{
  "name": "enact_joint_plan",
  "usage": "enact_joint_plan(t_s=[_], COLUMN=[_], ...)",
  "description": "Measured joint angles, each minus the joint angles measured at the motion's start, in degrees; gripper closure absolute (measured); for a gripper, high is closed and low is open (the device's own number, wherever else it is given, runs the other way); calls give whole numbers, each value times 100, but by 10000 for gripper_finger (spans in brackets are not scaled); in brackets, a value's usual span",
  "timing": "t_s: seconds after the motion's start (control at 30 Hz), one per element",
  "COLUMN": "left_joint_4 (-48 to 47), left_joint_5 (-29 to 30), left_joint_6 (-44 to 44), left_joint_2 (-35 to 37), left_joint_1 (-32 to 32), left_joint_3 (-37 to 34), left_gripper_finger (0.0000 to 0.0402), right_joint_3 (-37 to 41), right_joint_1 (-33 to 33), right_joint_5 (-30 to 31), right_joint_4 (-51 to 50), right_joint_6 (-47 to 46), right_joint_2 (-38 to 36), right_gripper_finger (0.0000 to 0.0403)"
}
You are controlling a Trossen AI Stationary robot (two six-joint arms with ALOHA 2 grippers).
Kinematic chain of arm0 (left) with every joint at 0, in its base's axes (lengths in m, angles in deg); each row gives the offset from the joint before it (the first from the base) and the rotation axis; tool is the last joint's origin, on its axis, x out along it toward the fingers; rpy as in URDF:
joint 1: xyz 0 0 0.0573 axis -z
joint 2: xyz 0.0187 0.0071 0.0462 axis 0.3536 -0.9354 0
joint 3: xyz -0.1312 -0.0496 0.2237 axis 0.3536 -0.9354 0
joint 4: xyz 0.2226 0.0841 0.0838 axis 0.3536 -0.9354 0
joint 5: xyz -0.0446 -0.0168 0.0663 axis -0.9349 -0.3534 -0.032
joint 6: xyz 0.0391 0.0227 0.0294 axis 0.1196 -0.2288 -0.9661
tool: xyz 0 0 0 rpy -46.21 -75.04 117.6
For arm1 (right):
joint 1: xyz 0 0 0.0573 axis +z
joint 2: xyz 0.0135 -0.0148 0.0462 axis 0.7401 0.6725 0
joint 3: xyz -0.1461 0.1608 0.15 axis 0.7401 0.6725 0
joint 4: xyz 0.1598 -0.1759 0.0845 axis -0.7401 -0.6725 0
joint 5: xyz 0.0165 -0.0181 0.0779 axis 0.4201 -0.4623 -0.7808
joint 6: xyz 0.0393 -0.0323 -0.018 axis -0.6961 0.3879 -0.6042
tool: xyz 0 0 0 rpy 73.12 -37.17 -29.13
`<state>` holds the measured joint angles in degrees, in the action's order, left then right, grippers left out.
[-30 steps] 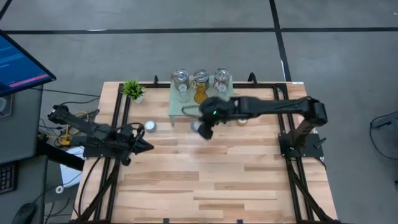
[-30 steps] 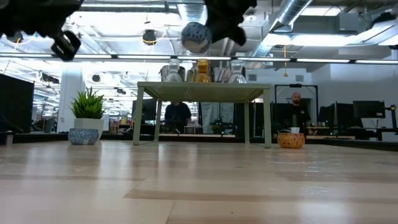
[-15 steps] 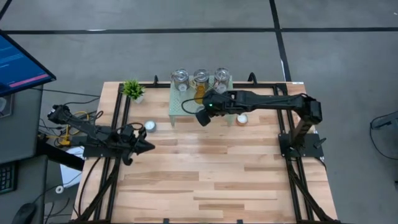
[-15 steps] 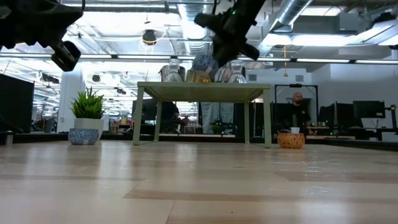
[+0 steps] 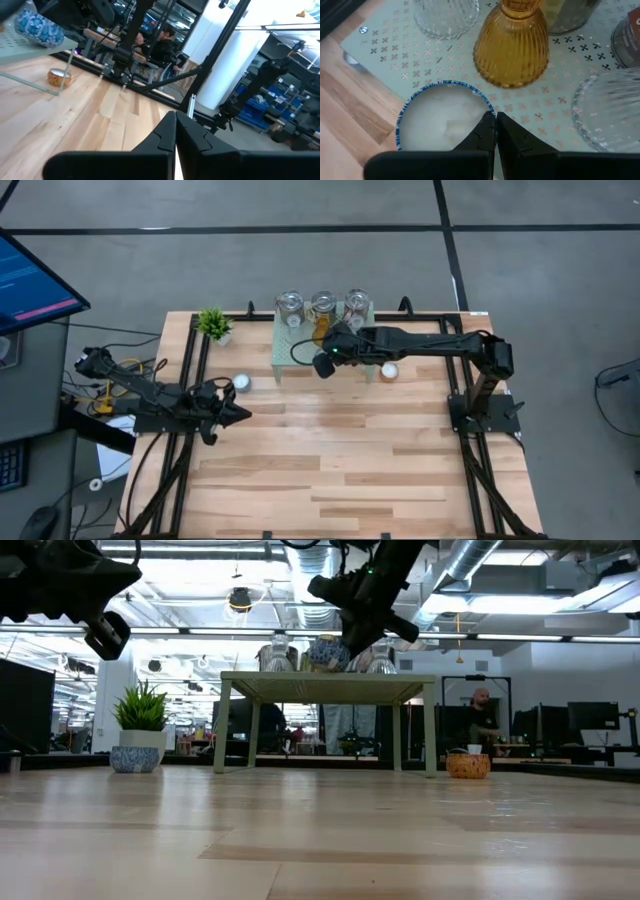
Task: Pick & Place candle stick holders
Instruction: Put the blue scented candle on the shelf, then put the orange scented candle on the shelf
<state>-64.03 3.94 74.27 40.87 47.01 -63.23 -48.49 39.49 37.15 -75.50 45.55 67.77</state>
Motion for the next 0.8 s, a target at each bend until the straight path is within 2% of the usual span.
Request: enact_joint_plan(t_s=[0.4,0.8], left_joint_4=[50,81], left_joint_5=[71,71], left_joint_6=[4,4], left_joint_2=[0,0], left_joint_1=[0,0], left_joint_3=[2,4], left_gripper_finger=[397,397], right_joint_3=[0,-186], right_joint_1=[-51,-65], right_joint_5=[35,326], right_joint_4=[275,246], right_joint_6=[18,88], right_joint_2=[7,4], right_gripper_finger=[399,323])
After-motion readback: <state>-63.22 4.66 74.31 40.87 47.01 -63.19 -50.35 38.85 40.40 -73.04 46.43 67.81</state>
